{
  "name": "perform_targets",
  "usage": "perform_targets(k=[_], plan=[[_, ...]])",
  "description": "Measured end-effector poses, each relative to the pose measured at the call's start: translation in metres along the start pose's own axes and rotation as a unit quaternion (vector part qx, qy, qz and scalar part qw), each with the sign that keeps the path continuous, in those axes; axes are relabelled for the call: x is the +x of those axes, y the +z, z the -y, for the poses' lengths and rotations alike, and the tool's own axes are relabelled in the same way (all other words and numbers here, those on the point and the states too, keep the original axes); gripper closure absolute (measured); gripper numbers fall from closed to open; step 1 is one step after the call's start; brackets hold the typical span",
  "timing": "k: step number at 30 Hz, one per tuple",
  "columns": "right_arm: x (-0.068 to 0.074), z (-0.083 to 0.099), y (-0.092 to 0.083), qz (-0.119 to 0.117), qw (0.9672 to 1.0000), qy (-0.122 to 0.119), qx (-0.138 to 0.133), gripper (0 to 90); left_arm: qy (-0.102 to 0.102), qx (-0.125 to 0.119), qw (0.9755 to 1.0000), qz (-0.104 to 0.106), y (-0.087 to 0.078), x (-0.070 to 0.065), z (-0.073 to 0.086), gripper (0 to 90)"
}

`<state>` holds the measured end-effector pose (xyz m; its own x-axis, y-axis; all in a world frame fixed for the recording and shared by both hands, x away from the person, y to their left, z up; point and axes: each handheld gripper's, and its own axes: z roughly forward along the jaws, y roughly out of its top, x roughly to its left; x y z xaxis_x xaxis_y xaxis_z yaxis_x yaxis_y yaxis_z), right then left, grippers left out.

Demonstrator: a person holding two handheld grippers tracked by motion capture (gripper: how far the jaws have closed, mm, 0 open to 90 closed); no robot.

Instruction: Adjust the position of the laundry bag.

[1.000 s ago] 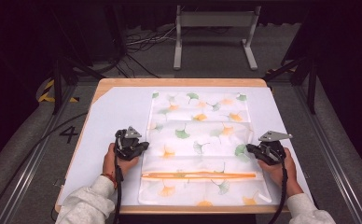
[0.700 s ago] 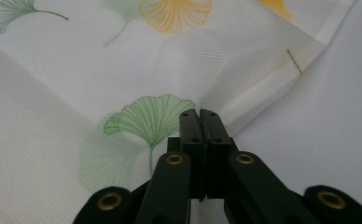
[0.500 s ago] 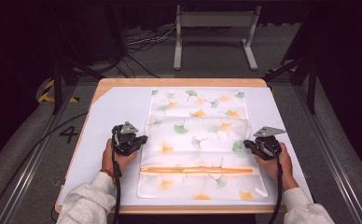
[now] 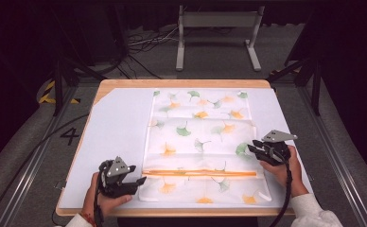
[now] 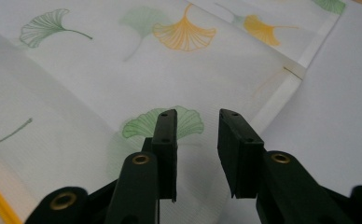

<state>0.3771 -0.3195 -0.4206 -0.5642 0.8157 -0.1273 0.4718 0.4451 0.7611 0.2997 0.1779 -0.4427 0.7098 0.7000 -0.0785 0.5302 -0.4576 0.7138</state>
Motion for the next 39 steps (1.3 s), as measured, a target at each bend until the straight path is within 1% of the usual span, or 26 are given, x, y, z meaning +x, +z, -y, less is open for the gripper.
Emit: perform_targets(k=[1, 2, 3, 4, 5, 7, 8, 9, 10, 11, 13, 14, 15, 18, 19, 20, 24, 25, 27, 30, 32, 33, 35, 36, 38, 39], plan=[[0.001, 0.0, -0.001, -0.003, 1.0, -0.002, -0.001, 64.6, 0.006, 0.01, 0.9999, -0.006, 0.004, -0.007, 0.005, 37.3], [0.001, 0.0, -0.001, -0.003, 1.0, -0.002, -0.001, 64.6, 0.006, 0.01, 0.9999, -0.006, 0.004, -0.007, 0.005, 36.2], [0.003, -0.001, -0.003, -0.007, 0.9999, -0.006, -0.008, 62.2, 0.016, 0.013, 0.9997, -0.013, 0.005, -0.01, 0.007, 36.2], [0.005, -0.002, -0.003, -0.013, 0.9998, -0.009, -0.013, 60.7, 0.019, 0.013, 0.9996, -0.014, 0.006, -0.013, 0.007, 36.2], [0.007, -0.003, -0.003, -0.016, 0.9996, -0.015, -0.015, 58.8, 0.021, 0.016, 0.9996, -0.007, 0.007, -0.015, 0.007, 36.6], [0.012, -0.007, -0.004, -0.02, 0.9993, -0.025, -0.02, 56.2, 0.041, 0.026, 0.9988, -0.01, 0.009, -0.02, 0.007, 38.3], [0.015, -0.009, -0.003, -0.025, 0.999, -0.031, -0.022, 54.3, 0.039, 0.027, 0.9988, -0.008, 0.009, -0.021, 0.006, 42.0], [0.017, -0.01, -0.003, -0.029, 0.9987, -0.035, -0.024, 53.7, 0.032, 0.025, 0.9991, -0.007, 0.009, -0.021, 0.007, 43.1], [0.017, -0.01, -0.003, -0.029, 0.9987, -0.035, -0.024, 53.7, 0.032, 0.025, 0.9991, -0.007, 0.009, -0.021, 0.007, 44.2], [0.019, -0.01, -0.003, -0.033, 0.9984, -0.039, -0.025, 52.8, 0.024, 0.022, 0.9994, -0.009, 0.009, -0.021, 0.008, 44.2], [0.022, -0.011, -0.003, -0.04, 0.9978, -0.047, -0.026, 51.7, 0.014, 0.018, 0.9996, -0.015, 0.008, -0.022, 0.009, 51.4], [0.023, -0.01, -0.004, -0.041, 0.9977, -0.047, -0.026, 51.3, 0.016, 0.018, 0.9995, -0.02, 0.007, -0.021, 0.01, 56.8], [0.023, -0.01, -0.004, -0.043, 0.9976, -0.048, -0.027, 50.8, 0.01, 0.017, 0.9996, -0.019, 0.007, -0.02, 0.01, 62.4], [0.024, -0.01, -0.005, -0.045, 0.9974, -0.049, -0.027, 49.2, 0.013, 0.014, 0.9996, -0.02, 0.007, -0.018, 0.01, 76.3], [0.025, -0.01, -0.005, -0.045, 0.9974, -0.051, -0.026, 48.3, 0.018, 0.012, 0.9997, -0.009, 0.007, -0.018, 0.01, 82.5], [0.025, -0.011, -0.004, -0.047, 0.9973, -0.049, -0.025, 46.8, 0.022, 0.013, 0.9997, -0.007, 0.007, -0.017, 0.01, 88.7], [0.032, -0.016, 0.002, -0.063, 0.9963, -0.055, -0.018, 45.3, 0.022, 0.012, 0.9997, 0.004, 0.006, -0.015, 0.009, 89.3], [0.034, -0.019, 0.003, -0.067, 0.9958, -0.06, -0.017, 45.5, 0.023, 0.003, 0.9997, 0.004, 0.005, -0.016, 0.01, 89.3], [0.045, -0.029, 0.003, -0.086, 0.9938, -0.067, -0.021, 47.7, 0.033, -0.008, 0.9994, -0.002, 0.002, -0.018, 0.008, 89.3], [0.069, -0.047, 0.004, -0.117, 0.988, -0.098, -0.028, 54.7, 0.045, -0.018, 0.9988, -0.008, -0.001, -0.021, 0.007, 89.3], [0.089, -0.062, 0.007, -0.151, 0.9811, -0.117, -0.032, 60.4, 0.048, -0.018, 0.9986, -0.01, -0.001, -0.021, 0.007, 89.3], [0.1, -0.069, 0.009, -0.171, 0.9765, -0.126, -0.035, 62.1, 0.049, -0.02, 0.9985, -0.009, 0.0, -0.021, 0.006, 89.3], [0.121, -0.084, 0.016, -0.221, 0.9643, -0.141, -0.036, 68.4, 0.052, -0.02, 0.9984, -0.007, 0.0, -0.02, 0.006, 89.3], [0.13, -0.092, 0.021, -0.241, 0.9594, -0.142, -0.037, 69.9, 0.049, -0.02, 0.9986, -0.004, 0.001, -0.02, 0.006, 89.3], [0.15, -0.107, 0.035, -0.258, 0.9525, -0.159, -0.023, 71.0, 0.051, -0.022, 0.9985, -0.005, 0.002, -0.019, 0.006, 89.3], [0.16, -0.114, 0.042, -0.269, 0.9478, -0.171, -0.013, 71.0, 0.055, -0.02, 0.9983, -0.006, 0.002, -0.019, 0.006, 89.3]])
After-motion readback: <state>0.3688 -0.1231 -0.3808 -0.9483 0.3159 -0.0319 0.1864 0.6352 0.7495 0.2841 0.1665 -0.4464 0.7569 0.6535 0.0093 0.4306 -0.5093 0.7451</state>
